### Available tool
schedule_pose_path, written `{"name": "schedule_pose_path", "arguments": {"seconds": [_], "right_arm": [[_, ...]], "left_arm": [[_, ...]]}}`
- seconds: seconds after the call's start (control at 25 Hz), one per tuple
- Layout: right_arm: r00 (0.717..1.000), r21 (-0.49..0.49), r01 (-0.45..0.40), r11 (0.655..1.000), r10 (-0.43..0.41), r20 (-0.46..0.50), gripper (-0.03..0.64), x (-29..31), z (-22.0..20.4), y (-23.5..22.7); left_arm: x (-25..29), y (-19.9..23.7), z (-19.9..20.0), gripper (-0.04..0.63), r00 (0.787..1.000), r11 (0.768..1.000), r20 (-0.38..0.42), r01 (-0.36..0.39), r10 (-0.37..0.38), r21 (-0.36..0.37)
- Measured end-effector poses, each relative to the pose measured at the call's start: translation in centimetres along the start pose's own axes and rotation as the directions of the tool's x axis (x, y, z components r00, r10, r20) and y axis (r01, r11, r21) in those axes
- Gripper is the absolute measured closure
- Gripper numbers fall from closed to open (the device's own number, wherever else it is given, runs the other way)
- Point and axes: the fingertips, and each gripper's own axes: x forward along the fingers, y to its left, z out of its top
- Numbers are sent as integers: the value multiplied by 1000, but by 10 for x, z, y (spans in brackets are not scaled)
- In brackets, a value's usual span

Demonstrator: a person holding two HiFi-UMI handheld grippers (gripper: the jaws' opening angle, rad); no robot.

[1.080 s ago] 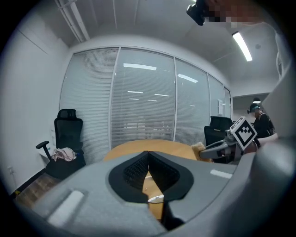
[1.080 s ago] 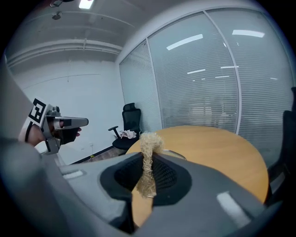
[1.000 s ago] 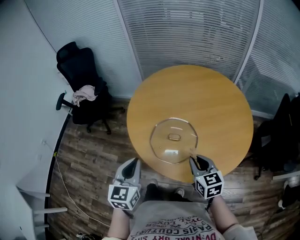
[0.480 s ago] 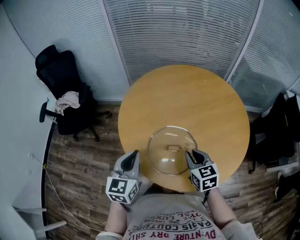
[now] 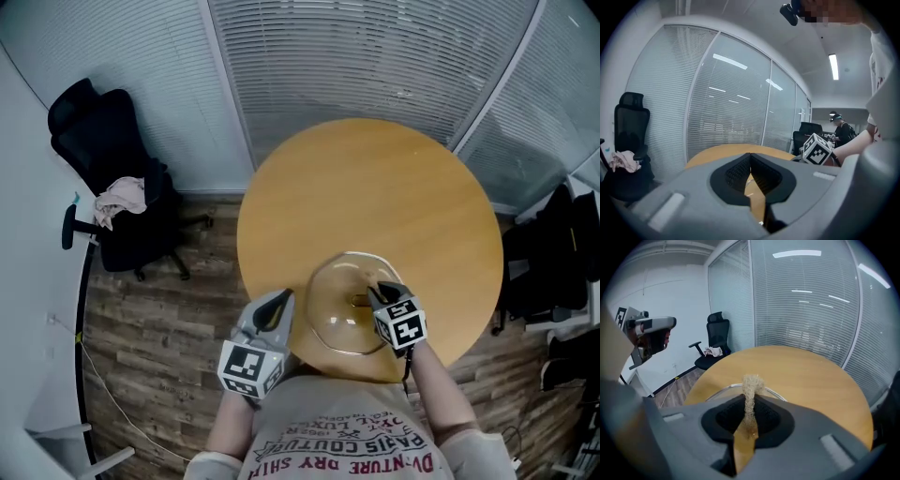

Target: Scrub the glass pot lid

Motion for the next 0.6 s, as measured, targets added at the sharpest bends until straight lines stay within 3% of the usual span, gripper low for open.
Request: {"name": "schedule_pose_path", "arguments": {"seconds": [0.32, 0.44, 0.6], "right_arm": [[986, -12, 48, 999, -49, -157, 561, 46, -25, -29], [971, -23, 39, 999, -43, -235, 561, 61, -34, -32], [956, -25, 1, 1000, -9, -294, 561, 78, -38, -23]], "left_arm": [[3, 20, -16, 588, 999, 999, -30, -15, 13, -41], [-3, 29, -25, 588, 999, 995, -38, -30, 26, -95], [-5, 40, -27, 588, 999, 993, -28, -33, 30, -113]]}}
